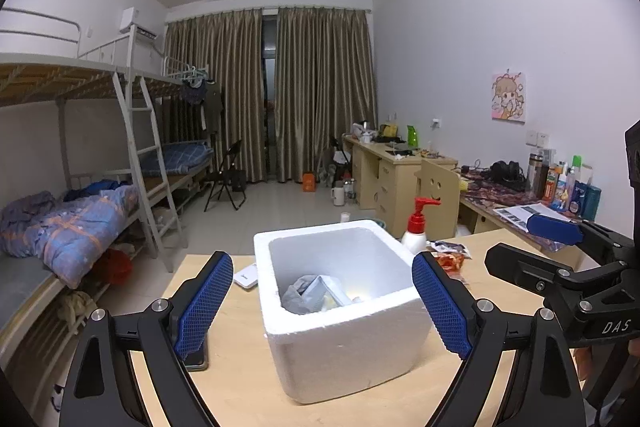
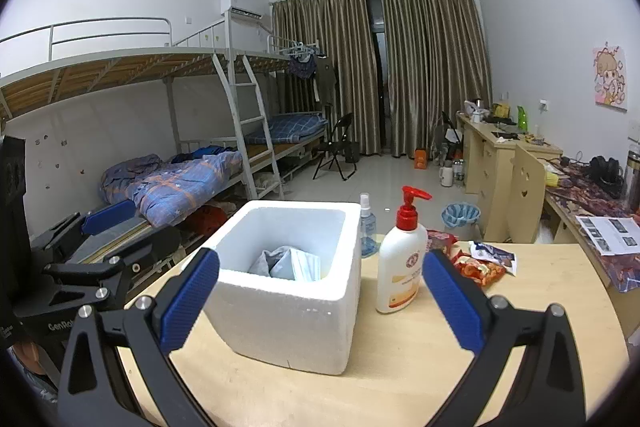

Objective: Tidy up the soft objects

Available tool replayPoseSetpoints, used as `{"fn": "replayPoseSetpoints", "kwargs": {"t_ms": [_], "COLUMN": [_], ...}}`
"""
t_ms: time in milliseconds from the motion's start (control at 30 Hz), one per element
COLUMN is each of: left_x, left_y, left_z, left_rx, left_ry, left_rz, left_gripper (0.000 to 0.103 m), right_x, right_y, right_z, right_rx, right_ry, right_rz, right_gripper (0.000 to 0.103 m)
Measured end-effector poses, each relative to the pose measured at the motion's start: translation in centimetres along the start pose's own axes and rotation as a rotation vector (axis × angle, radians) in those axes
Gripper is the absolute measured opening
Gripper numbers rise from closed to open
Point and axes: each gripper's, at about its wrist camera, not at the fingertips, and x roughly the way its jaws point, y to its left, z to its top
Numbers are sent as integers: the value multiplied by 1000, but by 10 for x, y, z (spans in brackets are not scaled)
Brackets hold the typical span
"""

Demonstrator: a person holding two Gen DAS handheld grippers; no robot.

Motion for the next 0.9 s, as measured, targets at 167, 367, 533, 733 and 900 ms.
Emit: {"fn": "replayPoseSetpoints", "kwargs": {"t_ms": [167,367,533,733,900], "left_x": [-13,-28,-46,-70,-89], "left_y": [-10,-14,-22,-29,-35], "left_z": [2,3,3,-1,-5], "left_rx": [8,17,31,35,33], "left_ry": [-13,-24,-42,-59,-77], "left_rz": [-10,-18,-22,-34,-59], "left_gripper": [91,92,92,93,93], "right_x": [-15,-30,-44,-63,-80], "right_y": [1,1,1,3,7], "right_z": [-3,-4,-7,-12,-18], "right_rx": [1,1,6,5,-3], "right_ry": [-20,-38,-51,-72,-93], "right_rz": [-10,-23,-35,-44,-55], "right_gripper": [103,103,103,103,103]}}
